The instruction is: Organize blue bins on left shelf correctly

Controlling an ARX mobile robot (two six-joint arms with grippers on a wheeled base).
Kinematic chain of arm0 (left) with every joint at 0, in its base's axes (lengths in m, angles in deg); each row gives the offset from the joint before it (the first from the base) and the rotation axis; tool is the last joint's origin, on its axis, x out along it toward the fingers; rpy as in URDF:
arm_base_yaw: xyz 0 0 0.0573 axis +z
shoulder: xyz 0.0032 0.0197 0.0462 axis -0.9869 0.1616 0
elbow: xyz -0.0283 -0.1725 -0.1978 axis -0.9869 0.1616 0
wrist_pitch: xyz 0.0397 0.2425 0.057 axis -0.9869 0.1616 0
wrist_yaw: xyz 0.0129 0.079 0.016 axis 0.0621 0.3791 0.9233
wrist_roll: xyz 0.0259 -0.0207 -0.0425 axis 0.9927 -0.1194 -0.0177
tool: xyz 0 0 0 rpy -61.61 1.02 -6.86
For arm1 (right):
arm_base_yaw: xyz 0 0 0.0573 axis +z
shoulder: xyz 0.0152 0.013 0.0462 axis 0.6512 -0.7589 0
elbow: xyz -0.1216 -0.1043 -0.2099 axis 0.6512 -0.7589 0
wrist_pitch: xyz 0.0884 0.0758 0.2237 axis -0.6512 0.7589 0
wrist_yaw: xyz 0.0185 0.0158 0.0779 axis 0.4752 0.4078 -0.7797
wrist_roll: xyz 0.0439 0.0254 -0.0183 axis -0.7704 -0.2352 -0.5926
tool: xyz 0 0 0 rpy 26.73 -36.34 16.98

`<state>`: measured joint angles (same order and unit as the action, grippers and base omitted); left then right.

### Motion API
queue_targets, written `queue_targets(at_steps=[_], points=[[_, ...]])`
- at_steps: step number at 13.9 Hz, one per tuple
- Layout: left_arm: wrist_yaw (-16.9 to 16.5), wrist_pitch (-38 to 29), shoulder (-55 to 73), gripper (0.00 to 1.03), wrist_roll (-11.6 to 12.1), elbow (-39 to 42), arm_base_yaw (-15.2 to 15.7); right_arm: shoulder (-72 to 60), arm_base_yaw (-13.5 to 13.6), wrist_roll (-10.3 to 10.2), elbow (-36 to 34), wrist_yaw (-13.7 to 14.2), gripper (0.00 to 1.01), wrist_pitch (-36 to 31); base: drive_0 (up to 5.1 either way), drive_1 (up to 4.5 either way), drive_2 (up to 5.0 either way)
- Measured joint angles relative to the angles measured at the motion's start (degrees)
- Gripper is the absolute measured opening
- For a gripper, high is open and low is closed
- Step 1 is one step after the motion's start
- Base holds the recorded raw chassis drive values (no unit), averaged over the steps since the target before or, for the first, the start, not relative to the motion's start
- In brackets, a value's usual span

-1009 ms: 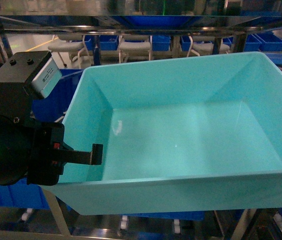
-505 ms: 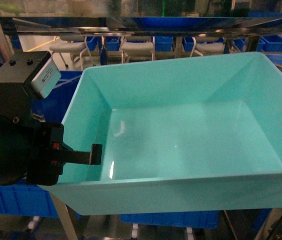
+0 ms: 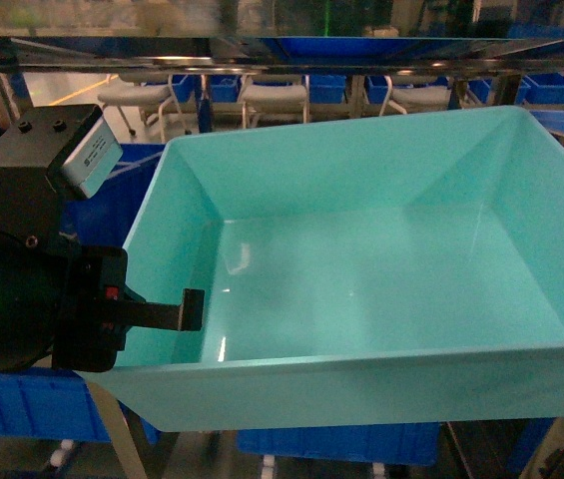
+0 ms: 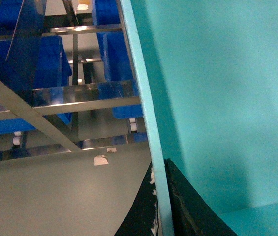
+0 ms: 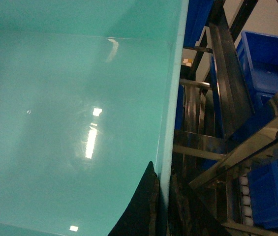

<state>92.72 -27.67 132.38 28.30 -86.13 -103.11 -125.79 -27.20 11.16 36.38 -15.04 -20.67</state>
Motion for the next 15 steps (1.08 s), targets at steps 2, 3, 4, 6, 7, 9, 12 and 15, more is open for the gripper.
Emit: queue_targets(at_steps=[2,3,4,6,7,9,12,15], points=[[0.0,-0.1,0.0,0.02,0.0,0.0,0.0,0.0,0.0,0.0,0.0,0.0,0.02,0.0,0.1,4.41,-4.3],[0.0,-0.1,0.0,0.02,0.0,0.0,0.0,0.0,0.0,0.0,0.0,0.0,0.02,0.0,0.0,3.95,-3.9],[0.0,-0.2,0.0,0.02,0.0,0.0,0.0,0.0,0.0,0.0,0.0,0.0,0.02,-0.1,0.0,0.0,0.0],[0.0,-0.1,0.1,0.02,0.0,0.0,0.0,-0.3,0.0,0.0,0.0,0.0,0.02,0.0,0.0,0.0,0.0],[0.0,-0.3,0.1,0.02,0.0,0.0,0.0,-0.2,0.0,0.0,0.0,0.1,0.02,-0.2,0.0,0.0,0.0],[-0.5,-1.9,7.5,0.02,0.3,-1.7,0.8,-10.8,-1.3,-0.1,2.4,1.0,0.02,-2.4,0.0,0.0,0.0],[-1.7,-3.3,18.3,0.02,0.4,-7.2,2.8,-21.3,-3.5,2.5,6.4,1.8,0.02,-6.2,0.0,0.0,0.0],[-1.5,-0.9,22.0,0.02,0.5,-11.0,2.6,-25.0,-4.5,2.9,9.0,2.3,0.02,-3.4,0.0,0.0,0.0]])
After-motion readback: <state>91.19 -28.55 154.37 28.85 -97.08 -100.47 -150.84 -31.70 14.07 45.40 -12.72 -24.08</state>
